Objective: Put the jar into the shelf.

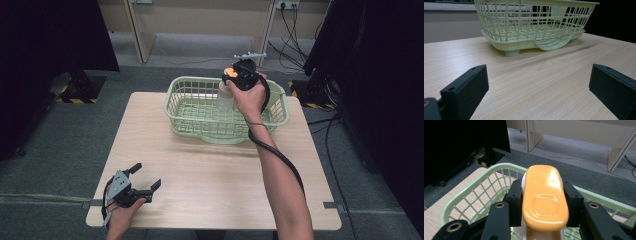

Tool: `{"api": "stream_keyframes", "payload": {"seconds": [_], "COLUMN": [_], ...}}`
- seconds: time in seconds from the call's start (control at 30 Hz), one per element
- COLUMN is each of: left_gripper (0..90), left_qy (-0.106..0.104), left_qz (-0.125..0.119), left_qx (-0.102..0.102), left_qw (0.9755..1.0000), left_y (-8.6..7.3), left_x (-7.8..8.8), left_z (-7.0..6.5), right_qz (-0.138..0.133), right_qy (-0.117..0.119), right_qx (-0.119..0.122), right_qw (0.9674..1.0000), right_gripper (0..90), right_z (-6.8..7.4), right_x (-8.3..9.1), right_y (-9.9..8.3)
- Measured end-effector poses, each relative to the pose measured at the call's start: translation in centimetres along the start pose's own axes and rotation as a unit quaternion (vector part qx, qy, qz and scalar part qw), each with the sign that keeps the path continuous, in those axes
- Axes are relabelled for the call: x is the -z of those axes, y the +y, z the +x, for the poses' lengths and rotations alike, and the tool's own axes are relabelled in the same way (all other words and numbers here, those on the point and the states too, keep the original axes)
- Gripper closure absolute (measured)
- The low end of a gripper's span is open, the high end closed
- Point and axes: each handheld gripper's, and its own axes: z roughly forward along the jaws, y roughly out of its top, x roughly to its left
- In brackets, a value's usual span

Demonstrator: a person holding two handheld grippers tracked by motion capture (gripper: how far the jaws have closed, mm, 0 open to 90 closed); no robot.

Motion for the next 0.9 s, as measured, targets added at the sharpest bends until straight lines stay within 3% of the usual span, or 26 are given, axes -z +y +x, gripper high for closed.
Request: {"api": "stream_keyframes", "payload": {"seconds": [0.53, 0.9], "left_gripper": [2.0, 1.9], "left_qy": [-0.001, -0.001], "left_qz": [-0.001, -0.001], "left_qx": [0.001, 0.002], "left_qw": [1.0, 1.0], "left_y": [0.0, 0.0], "left_x": [0.0, 0.0], "left_z": [0.0, 0.0], "right_qz": [0.041, 0.069], "right_qy": [-0.02, -0.029], "right_qx": [-0.03, -0.035], "right_qw": [0.9985, 0.9965], "right_gripper": [58.8, 58.7], "right_z": [-1.3, -1.8], "right_x": [-4.7, -6.8], "right_y": [-2.6, -4.3]}}
